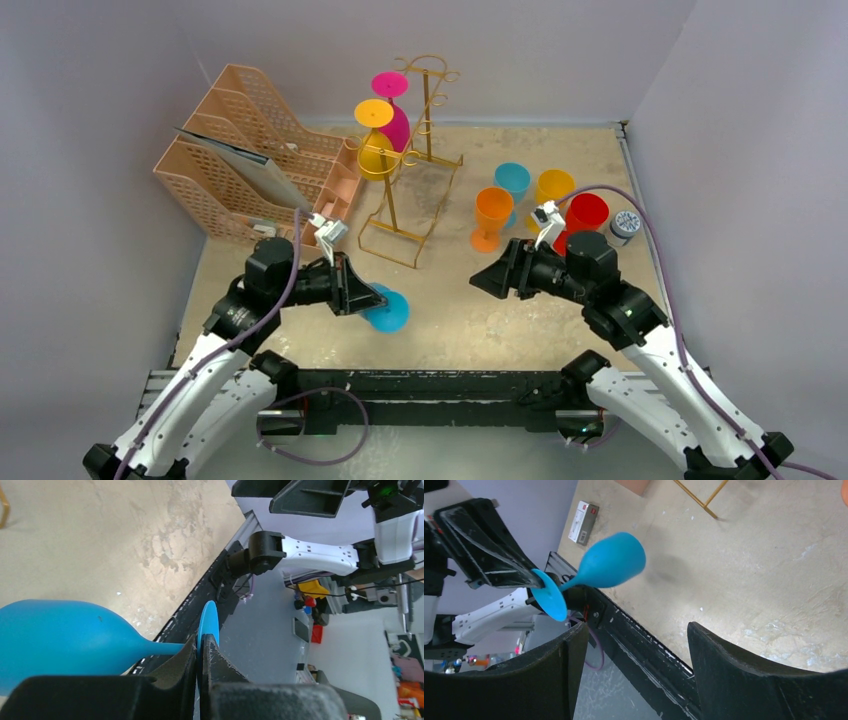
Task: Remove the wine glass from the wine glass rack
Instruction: Place the wine glass at the center of the board.
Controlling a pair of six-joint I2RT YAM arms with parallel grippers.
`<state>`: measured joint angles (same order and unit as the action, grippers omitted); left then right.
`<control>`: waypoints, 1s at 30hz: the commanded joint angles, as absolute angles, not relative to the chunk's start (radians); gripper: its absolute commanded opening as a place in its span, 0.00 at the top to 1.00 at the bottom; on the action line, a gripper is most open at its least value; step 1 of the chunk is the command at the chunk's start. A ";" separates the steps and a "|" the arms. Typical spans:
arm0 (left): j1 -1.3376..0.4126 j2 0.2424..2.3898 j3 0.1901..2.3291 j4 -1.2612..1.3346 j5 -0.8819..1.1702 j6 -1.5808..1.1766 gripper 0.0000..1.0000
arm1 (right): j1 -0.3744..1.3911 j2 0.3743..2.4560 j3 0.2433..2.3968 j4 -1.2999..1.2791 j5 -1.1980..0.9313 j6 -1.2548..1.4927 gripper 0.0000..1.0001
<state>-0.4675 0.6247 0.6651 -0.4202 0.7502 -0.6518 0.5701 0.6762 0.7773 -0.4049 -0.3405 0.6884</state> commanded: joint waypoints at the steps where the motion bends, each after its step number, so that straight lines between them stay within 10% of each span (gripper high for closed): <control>1: -0.525 0.640 0.644 -0.250 0.736 -0.727 1.00 | 0.569 0.669 0.773 -0.332 -0.378 0.689 0.25; 30: -0.607 0.788 0.602 0.041 0.755 -0.775 1.00 | 0.594 0.865 0.760 -0.039 -0.730 0.861 0.31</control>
<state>-0.5987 0.7601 0.6067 -0.1383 0.7155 -0.7269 0.5774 0.8257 0.7567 -0.1371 -0.6445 0.8402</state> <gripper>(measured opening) 0.009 0.706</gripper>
